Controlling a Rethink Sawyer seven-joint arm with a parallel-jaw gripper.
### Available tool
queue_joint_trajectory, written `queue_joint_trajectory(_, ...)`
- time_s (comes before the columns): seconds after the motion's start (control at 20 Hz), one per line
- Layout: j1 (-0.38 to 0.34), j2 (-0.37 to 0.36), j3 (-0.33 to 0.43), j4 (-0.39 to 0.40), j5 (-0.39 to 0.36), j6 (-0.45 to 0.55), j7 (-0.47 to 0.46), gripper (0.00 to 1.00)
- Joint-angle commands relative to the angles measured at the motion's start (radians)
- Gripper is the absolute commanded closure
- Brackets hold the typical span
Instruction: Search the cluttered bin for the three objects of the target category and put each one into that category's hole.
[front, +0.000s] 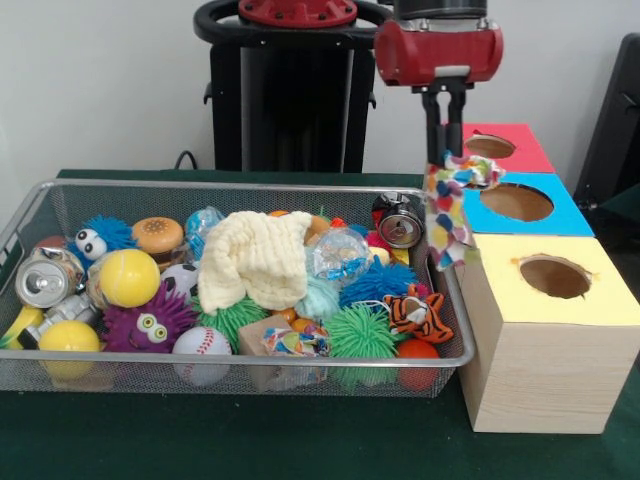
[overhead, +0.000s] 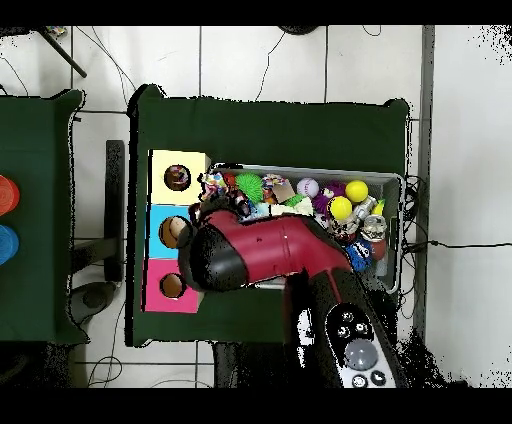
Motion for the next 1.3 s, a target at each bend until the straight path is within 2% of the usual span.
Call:
queue_joint_trajectory(0.05,0.043,0.075,-0.016,-0.082,0.006,0.01,0.12,1.0)
queue_joint_trajectory(0.8,0.112,0.107,-0.036,-0.123,0.012,-0.003,0.135,1.0)
queue_joint_trajectory(1.3,0.147,0.083,-0.058,-0.132,0.026,0.031,0.141,1.0)
